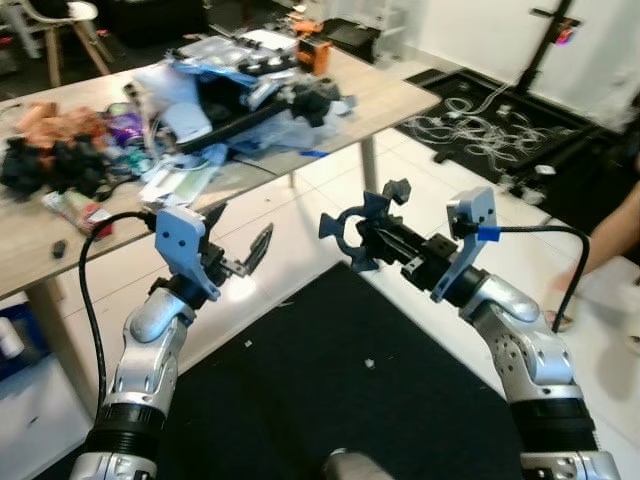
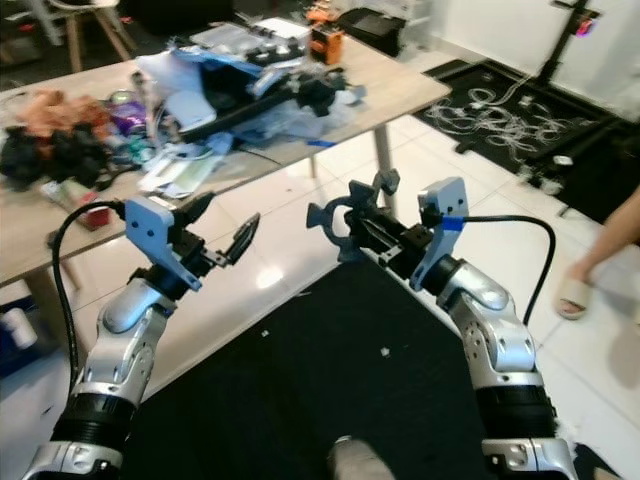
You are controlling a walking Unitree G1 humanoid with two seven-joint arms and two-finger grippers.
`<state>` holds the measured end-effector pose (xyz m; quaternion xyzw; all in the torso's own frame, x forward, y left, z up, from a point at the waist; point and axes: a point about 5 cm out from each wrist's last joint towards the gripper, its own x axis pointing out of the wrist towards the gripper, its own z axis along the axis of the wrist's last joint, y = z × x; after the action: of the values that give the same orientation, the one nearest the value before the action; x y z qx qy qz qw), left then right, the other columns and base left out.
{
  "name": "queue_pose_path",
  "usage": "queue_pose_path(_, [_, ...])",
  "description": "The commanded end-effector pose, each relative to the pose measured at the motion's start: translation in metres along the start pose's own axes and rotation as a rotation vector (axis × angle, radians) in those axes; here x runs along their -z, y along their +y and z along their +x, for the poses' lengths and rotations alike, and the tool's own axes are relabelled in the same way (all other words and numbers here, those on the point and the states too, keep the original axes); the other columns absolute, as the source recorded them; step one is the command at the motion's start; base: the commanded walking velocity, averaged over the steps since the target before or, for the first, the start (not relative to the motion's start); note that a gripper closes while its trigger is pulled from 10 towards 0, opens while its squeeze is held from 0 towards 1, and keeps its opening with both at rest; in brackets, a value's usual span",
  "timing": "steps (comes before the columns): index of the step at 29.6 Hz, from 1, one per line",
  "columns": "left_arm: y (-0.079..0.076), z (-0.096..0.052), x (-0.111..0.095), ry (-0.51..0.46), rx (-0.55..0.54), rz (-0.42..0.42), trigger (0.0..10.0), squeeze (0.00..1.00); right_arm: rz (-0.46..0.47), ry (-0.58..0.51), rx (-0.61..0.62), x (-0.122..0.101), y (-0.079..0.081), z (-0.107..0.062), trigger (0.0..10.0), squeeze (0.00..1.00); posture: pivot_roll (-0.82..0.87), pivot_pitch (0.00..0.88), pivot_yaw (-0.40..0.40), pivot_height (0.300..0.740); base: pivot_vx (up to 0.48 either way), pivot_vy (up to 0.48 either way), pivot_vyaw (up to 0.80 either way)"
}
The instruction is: Picking trash to rubbish bin
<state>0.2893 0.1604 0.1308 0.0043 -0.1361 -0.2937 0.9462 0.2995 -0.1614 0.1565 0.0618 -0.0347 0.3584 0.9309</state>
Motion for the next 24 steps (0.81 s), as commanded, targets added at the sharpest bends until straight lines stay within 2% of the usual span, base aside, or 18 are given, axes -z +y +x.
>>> queue_pose_path(1, [-0.004, 0.0, 0.001, -0.009, 0.033, -0.017, 10.0, 0.0, 0.012, 0.008, -0.018, 0.002, 0.003, 0.0, 10.0, 0.0, -0.06, 0.0, -0.016, 0.74, 0.0, 0.0, -0.79])
queue_pose_path(2, [-0.006, -0.001, 0.001, -0.015, 0.049, -0.033, 10.0, 0.0, 0.013, 0.008, -0.019, 0.002, 0.003, 0.0, 10.0, 0.0, -0.06, 0.0, -0.016, 0.74, 0.0, 0.0, -0.79])
queue_pose_path(5, [-0.023, -0.011, 0.0, -0.064, 0.225, -0.236, 10.0, 0.0, 0.016, 0.007, -0.027, 0.0, 0.002, -0.001, 10.0, 0.0, -0.05, 0.0, -0.017, 0.74, 0.0, 0.0, -0.79])
queue_pose_path(6, [-0.023, -0.011, 0.0, -0.064, 0.225, -0.236, 10.0, 0.0, 0.016, 0.007, -0.027, 0.0, 0.002, -0.001, 10.0, 0.0, -0.05, 0.0, -0.017, 0.74, 0.0, 0.0, -0.79])
queue_pose_path(7, [-0.026, -0.015, 0.003, -0.069, 0.269, -0.297, 10.0, 0.0, 0.016, 0.006, -0.031, 0.0, 0.002, -0.001, 10.0, 0.0, -0.06, 0.0, -0.014, 0.74, 0.0, 0.0, -0.79])
queue_pose_path(10, [-0.028, -0.018, 0.005, -0.076, 0.292, -0.336, 10.0, 0.0, 0.018, 0.005, -0.034, -0.001, 0.002, -0.002, 10.0, 0.0, -0.06, 0.0, -0.014, 0.74, 0.0, 0.0, -0.79])
queue_pose_path(13, [-0.032, -0.021, 0.003, -0.115, 0.331, -0.419, 10.0, 0.0, 0.022, 0.007, -0.045, 0.0, 0.003, -0.002, 10.0, 0.0, -0.06, 0.0, -0.015, 0.74, 0.0, 0.0, -0.79])
queue_pose_path(14, [-0.032, -0.021, 0.003, -0.115, 0.331, -0.419, 10.0, 0.0, 0.022, 0.007, -0.045, 0.0, 0.003, -0.002, 10.0, 0.0, -0.06, 0.0, -0.015, 0.74, 0.0, 0.0, -0.79])
queue_pose_path(15, [-0.037, -0.022, 0.003, -0.14, 0.362, -0.478, 10.0, 0.0, 0.028, 0.01, -0.063, 0.001, 0.006, -0.002, 10.0, 0.0, -0.05, 0.0, -0.016, 0.74, 0.0, 0.0, -0.79])
queue_pose_path(16, [-0.039, -0.021, 0.004, -0.146, 0.369, -0.496, 10.0, 0.0, 0.031, 0.012, -0.072, 0.001, 0.007, -0.002, 10.0, 0.0, -0.05, 0.0, -0.016, 0.74, 0.0, 0.0, -0.79])
queue_pose_path(19, [-0.045, -0.02, 0.007, -0.162, 0.384, -0.543, 10.0, 0.0, 0.036, 0.021, -0.088, 0.003, 0.009, -0.002, 10.0, 0.0, -0.06, 0.0, -0.014, 0.74, 0.0, 0.0, -0.79])
queue_pose_path(24, [-0.043, -0.021, 0.011, -0.173, 0.369, -0.583, 10.0, 0.0, 0.039, 0.029, -0.101, 0.004, 0.01, -0.003, 10.0, 0.0, -0.06, 0.0, -0.016, 0.74, 0.0, 0.0, -0.79])
